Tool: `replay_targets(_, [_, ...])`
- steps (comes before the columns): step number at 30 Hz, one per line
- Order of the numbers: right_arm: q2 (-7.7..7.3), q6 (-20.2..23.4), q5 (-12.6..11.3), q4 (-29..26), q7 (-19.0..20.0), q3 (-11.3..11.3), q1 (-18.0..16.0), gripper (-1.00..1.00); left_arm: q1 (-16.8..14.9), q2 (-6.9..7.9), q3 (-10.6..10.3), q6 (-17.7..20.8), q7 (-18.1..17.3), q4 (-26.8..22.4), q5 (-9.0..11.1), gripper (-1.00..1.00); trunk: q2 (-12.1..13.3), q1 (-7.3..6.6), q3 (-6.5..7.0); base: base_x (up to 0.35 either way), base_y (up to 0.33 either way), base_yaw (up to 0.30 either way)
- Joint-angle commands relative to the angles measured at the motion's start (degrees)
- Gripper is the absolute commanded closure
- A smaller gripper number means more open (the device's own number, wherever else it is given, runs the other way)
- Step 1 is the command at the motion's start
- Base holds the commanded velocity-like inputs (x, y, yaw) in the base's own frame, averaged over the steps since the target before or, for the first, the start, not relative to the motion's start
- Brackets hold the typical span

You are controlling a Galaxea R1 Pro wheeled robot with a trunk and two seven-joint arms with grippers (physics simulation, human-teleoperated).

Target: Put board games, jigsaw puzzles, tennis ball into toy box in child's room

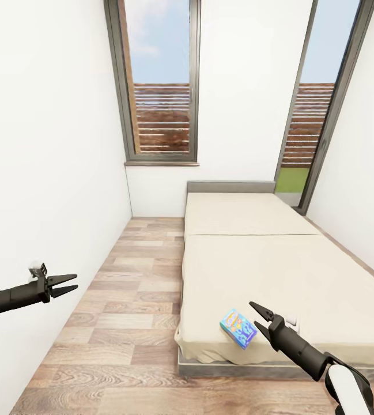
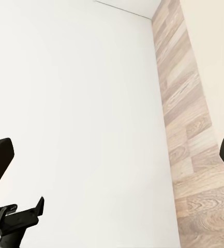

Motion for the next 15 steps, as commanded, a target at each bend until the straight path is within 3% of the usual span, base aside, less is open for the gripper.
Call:
replay_targets(1, [0.02, 0.3, 0.18, 0.0, 0.25, -0.11, -0.05, -1.0, -0.03, 0.0, 0.03, 0.61, -0.21, 0.0, -0.06, -1.0, -0.03, -0.01, -0.06, -0.018, -0.005, 0.0])
replay_targets(15, [0.03, 0.22, 0.24, -0.01, -0.13, -0.08, -0.05, -1.0, -0.03, 0.0, 0.0, 0.6, -0.2, 0.0, -0.07, -1.0, -0.03, -0.01, -0.06, -0.004, -0.001, 0.0])
